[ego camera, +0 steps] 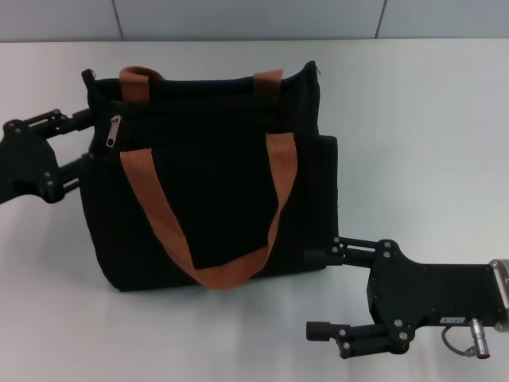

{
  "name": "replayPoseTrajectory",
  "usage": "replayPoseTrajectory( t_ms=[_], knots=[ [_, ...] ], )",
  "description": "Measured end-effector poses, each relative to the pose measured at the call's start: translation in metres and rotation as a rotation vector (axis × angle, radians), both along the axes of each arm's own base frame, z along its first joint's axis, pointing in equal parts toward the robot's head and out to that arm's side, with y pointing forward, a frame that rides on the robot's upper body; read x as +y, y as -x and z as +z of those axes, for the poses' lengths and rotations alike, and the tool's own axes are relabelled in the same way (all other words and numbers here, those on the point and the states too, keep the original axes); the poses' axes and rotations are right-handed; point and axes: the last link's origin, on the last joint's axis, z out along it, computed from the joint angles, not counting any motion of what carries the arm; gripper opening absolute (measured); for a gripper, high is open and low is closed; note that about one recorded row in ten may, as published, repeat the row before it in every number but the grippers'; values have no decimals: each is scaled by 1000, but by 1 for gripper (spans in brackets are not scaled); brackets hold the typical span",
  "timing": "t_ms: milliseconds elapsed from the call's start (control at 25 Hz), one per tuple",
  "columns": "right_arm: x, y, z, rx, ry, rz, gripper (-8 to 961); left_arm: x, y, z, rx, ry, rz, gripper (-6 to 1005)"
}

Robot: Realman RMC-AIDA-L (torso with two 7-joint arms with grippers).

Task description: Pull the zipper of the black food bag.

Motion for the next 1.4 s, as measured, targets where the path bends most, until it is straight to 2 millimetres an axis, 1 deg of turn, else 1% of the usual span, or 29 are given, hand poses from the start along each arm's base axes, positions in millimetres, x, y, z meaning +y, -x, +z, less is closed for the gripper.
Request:
replayPoseTrajectory(
  t_ms=[80, 320, 400, 440, 480, 520, 560, 600, 720, 880, 960, 1000, 1160, 1200, 1320, 1360, 1400],
  knots=[
    [0, 0, 0, 0, 0, 0, 822, -1, 0, 2, -7, -7, 1, 724],
    [3, 1, 2, 6, -11, -2, 820, -3, 2, 7, -15, -35, -5, 487],
    [4, 3, 4, 23, -14, -3, 820, -5, -1, 8, -30, -32, -23, 365],
    [4, 5, 6, 39, -11, -5, 820, -5, -1, 8, -30, -32, -23, 303],
    [5, 7, 9, 54, -6, -7, 820, -7, -6, 10, -51, -21, -55, 242],
    [7, 10, 12, 76, 7, -14, 820, -8, -8, 10, -58, -17, -66, 207],
    [11, 17, 21, 120, 36, -31, 820, -9, -10, 10, -65, -12, -78, 172],
    [11, 17, 21, 120, 36, -31, 820, -9, -13, 10, -76, -4, -94, 136],
    [18, 28, 33, 177, 87, -39, 820, -5, -20, 7, -91, 8, -113, 31],
    [29, 43, 43, 213, 157, -53, 820, 1, -29, 3, -105, 21, -131, 27],
    [41, 53, 46, 215, 195, -80, 821, 5, -32, 3, -106, 25, -130, 24],
    [41, 53, 46, 215, 195, -80, 821, 5, -32, 3, -106, 25, -130, 23],
    [60, 69, 52, 238, 229, -131, 821, 10, -30, 5, -114, 2, -99, 22],
    [60, 69, 52, 238, 229, -131, 821, 10, -30, 5, -114, 2, -99, 22],
    [74, 76, 53, 227, 239, -193, 821, 17, -33, 4, -137, 9, -59, 22],
    [82, 81, 53, 214, 233, -207, 821, 21, -39, 0, -152, 25, -58, 22],
    [82, 81, 53, 214, 233, -207, 821, 21, -39, 0, -152, 25, -58, 22]
  ],
)
